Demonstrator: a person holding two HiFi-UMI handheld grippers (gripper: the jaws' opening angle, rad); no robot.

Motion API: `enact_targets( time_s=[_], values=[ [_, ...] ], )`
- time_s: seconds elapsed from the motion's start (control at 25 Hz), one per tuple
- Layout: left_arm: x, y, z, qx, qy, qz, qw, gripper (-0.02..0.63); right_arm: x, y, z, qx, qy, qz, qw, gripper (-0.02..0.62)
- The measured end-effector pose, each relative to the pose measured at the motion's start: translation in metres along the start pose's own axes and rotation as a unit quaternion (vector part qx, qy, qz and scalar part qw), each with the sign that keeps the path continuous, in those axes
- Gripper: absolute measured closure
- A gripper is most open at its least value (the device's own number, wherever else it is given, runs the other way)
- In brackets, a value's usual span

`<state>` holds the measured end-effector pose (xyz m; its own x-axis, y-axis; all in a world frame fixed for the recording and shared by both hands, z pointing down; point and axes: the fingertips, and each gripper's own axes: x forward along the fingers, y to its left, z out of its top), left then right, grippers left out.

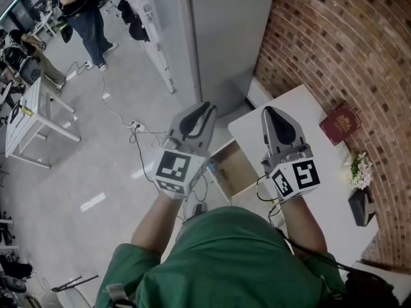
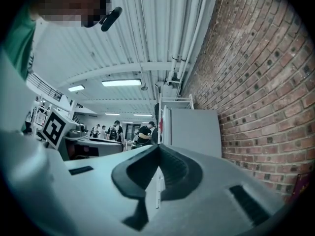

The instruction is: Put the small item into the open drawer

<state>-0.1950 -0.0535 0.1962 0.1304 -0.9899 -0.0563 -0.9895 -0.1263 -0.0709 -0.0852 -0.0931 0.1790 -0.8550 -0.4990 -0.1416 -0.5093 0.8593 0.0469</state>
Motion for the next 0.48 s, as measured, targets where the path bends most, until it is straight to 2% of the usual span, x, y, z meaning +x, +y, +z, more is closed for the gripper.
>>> enact_targets(
  time_s=[0.48],
  values=[
    [0.0043,0.0055,-0.0097,0.007,0.008,0.008,0.9999,0.561,0.0097,-0.0017,-0.0075,0.009,0.006,0.013,1.0,0.594]
  ],
)
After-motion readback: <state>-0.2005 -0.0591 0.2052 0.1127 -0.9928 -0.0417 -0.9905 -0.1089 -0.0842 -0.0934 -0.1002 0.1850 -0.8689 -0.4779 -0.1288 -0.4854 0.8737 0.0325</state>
